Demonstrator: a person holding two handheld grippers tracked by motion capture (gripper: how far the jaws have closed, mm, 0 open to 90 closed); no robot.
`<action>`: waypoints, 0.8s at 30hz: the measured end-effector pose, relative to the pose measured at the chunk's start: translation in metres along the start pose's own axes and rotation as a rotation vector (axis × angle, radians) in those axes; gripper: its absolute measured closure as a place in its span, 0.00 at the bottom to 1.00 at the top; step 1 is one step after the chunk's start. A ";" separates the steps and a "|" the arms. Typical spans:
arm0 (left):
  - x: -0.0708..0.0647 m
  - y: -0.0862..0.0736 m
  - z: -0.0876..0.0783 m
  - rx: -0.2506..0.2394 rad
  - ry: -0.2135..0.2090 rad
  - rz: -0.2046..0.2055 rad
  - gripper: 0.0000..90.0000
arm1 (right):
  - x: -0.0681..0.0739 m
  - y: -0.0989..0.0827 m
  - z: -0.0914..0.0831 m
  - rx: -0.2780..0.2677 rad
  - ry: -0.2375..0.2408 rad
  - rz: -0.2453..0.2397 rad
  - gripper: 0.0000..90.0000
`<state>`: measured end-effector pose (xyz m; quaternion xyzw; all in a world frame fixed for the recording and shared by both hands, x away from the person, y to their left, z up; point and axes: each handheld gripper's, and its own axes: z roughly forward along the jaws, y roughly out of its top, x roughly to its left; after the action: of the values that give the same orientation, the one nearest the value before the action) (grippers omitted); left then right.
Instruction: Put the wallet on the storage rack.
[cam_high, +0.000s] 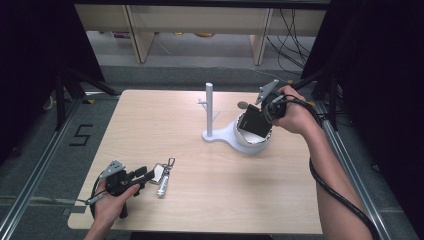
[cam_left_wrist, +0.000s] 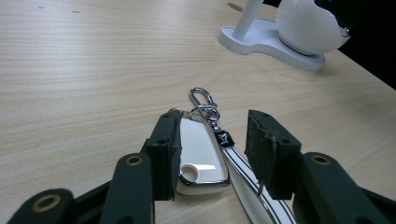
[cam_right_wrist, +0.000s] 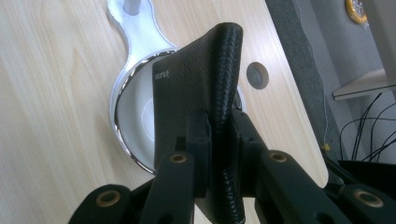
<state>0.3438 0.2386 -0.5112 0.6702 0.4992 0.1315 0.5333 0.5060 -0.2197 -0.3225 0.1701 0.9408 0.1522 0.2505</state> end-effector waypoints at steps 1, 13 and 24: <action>0.000 0.000 0.000 0.000 0.001 -0.001 0.61 | -0.001 -0.003 0.003 -0.008 -0.007 0.003 0.90; 0.000 0.000 0.000 0.004 0.003 -0.003 0.61 | 0.000 -0.012 0.018 -0.005 -0.008 0.006 0.90; 0.000 -0.001 0.000 0.006 0.000 -0.004 0.61 | 0.005 -0.013 0.039 0.002 0.039 0.040 0.89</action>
<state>0.3438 0.2381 -0.5118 0.6707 0.5009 0.1291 0.5316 0.5195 -0.2210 -0.3620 0.1859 0.9421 0.1596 0.2291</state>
